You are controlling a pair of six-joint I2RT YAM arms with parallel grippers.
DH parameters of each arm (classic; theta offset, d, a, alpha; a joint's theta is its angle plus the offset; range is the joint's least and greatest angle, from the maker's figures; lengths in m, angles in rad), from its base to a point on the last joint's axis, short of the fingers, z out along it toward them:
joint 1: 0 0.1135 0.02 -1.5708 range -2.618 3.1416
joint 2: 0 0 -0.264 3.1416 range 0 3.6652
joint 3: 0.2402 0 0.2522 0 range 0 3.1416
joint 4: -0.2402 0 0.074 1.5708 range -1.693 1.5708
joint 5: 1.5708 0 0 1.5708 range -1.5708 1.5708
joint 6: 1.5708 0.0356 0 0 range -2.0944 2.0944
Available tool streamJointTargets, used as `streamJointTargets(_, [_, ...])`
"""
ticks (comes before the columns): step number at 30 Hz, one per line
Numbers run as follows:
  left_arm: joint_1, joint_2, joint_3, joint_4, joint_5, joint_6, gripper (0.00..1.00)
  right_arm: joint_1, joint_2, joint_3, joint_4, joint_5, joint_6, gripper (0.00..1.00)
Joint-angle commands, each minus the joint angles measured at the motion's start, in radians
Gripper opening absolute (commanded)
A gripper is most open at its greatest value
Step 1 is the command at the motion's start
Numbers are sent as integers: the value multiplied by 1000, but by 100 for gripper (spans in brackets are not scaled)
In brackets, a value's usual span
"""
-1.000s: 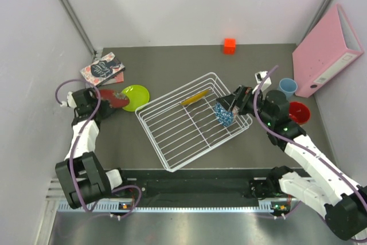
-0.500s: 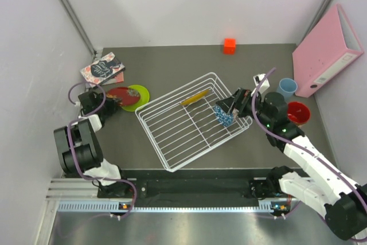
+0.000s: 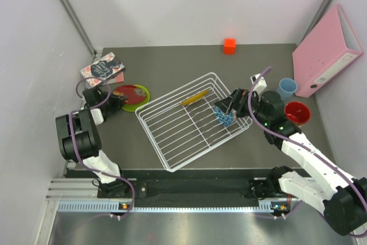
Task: Unload the mixed dishes from the dish rack
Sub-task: Place the plate at the center of the board.
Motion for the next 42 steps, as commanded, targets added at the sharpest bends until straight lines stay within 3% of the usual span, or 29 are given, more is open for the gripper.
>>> streamJointTargets(1, [-16, 17, 85, -25, 23, 64, 0, 3, 0, 13, 52, -8, -4, 98])
streamJointTargets(3, [-23, 32, 109, -53, 19, 84, 0, 1, 2, 13, 55, -6, -4, 98])
streamJointTargets(5, [-29, 47, 134, -101, 19, 91, 8, 3, 8, 14, 55, -8, -3, 98])
streamJointTargets(7, [-35, 58, 168, -163, 29, 108, 31, 1, 15, 16, 55, -8, -3, 98])
streamJointTargets(8, [-36, 63, 180, -188, 27, 117, 36, 3, 15, 17, 57, -8, -6, 98])
streamJointTargets(11, [-44, 70, 223, -280, 30, 145, 47, 1, 23, 19, 58, -8, -4, 98])
streamJointTargets(14, [-44, 72, 263, -376, 26, 167, 51, 1, 29, 20, 60, -8, -4, 99])
streamJointTargets(25, [-44, 70, 401, -773, -74, 262, 53, 1, 35, 14, 66, -11, -1, 98])
streamJointTargets(36, [-44, 34, 369, -857, -126, 300, 53, 3, 28, -1, 78, -22, 6, 98])
streamJointTargets(42, [-44, 1, 323, -823, -135, 286, 46, 1, 32, -13, 94, -28, 13, 98])
